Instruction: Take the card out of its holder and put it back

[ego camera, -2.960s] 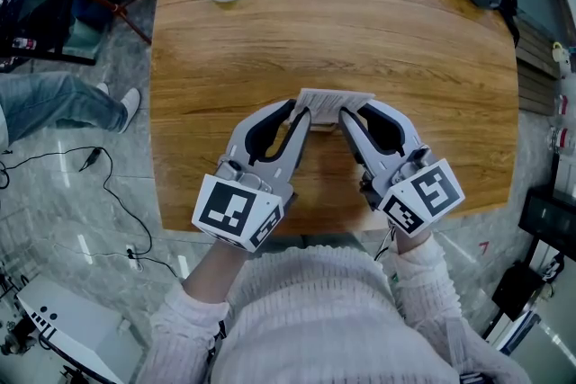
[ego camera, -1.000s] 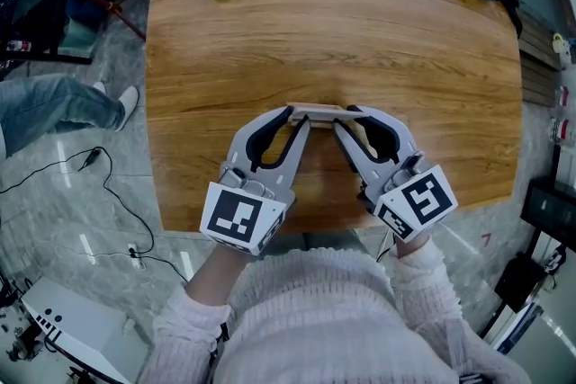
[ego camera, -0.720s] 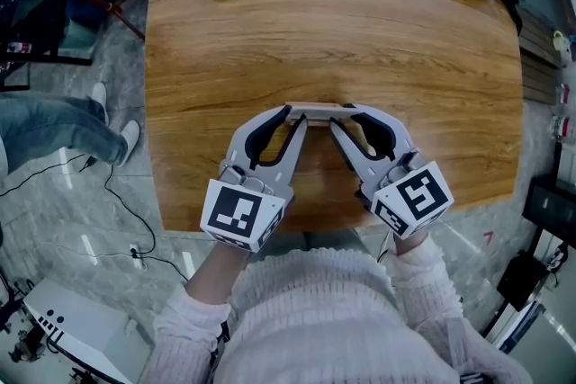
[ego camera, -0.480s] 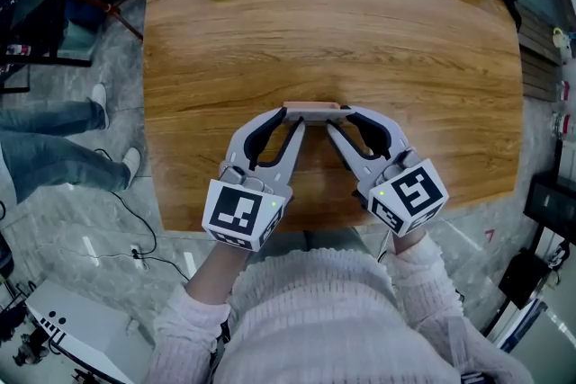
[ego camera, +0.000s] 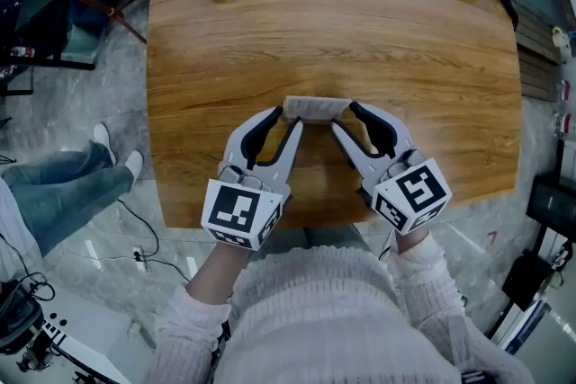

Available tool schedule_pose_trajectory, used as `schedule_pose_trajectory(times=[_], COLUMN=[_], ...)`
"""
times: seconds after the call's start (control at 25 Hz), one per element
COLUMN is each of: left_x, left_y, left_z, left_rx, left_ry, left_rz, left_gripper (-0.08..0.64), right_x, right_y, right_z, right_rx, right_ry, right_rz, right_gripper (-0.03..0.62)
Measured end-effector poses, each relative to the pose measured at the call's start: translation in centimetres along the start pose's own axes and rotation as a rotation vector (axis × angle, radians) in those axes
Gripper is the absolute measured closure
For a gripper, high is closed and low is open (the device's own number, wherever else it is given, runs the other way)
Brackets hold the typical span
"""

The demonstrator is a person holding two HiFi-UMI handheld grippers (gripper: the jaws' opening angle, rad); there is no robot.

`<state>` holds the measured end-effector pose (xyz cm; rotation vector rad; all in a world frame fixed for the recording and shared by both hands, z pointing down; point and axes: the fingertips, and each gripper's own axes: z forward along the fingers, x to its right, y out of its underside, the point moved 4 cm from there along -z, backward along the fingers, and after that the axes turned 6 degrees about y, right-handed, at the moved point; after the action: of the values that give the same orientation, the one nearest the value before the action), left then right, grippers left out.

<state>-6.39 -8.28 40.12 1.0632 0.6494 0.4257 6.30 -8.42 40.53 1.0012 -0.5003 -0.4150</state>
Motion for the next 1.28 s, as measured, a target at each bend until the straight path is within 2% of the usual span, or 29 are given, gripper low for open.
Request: schedule_pose_trajectory(times=[0.2, 0.48, 0.64, 0.84, 1.28], left_x=[1.1, 3.7, 4.9, 6.0, 7.9], left_y=[-0.2, -0.4, -1.1, -1.5, -0.6], left_z=[-1.2, -2.6, -3.5, -4.6, -5.7], left_rx=[-0.003, -0.017, -0.007, 0.003, -0.041], left_ry=[0.0, 0.073, 0.084, 0.09, 0.162], left_rz=[-0.005, -0.031, 0.006, 0.031, 0.048], left_gripper=[0.451, 0.468, 0.499, 0.535, 0.551], right_x=[-0.5, -3.6, -5.2, -6.1, -7.2], right_y=[0.0, -0.6, -0.7, -0.9, -1.0], right_z=[-1.8, -4.3, -5.5, -6.4, -7.1], right_rx=[0.005, 0.027, 0.042, 0.066, 0.068], right_ry=[0.006, -0.046, -0.069, -0.054, -0.065], right_rz=[0.002, -0.016, -0.04, -0.043, -0.037], right_gripper=[0.449, 0.502, 0.539, 0.586, 0.595])
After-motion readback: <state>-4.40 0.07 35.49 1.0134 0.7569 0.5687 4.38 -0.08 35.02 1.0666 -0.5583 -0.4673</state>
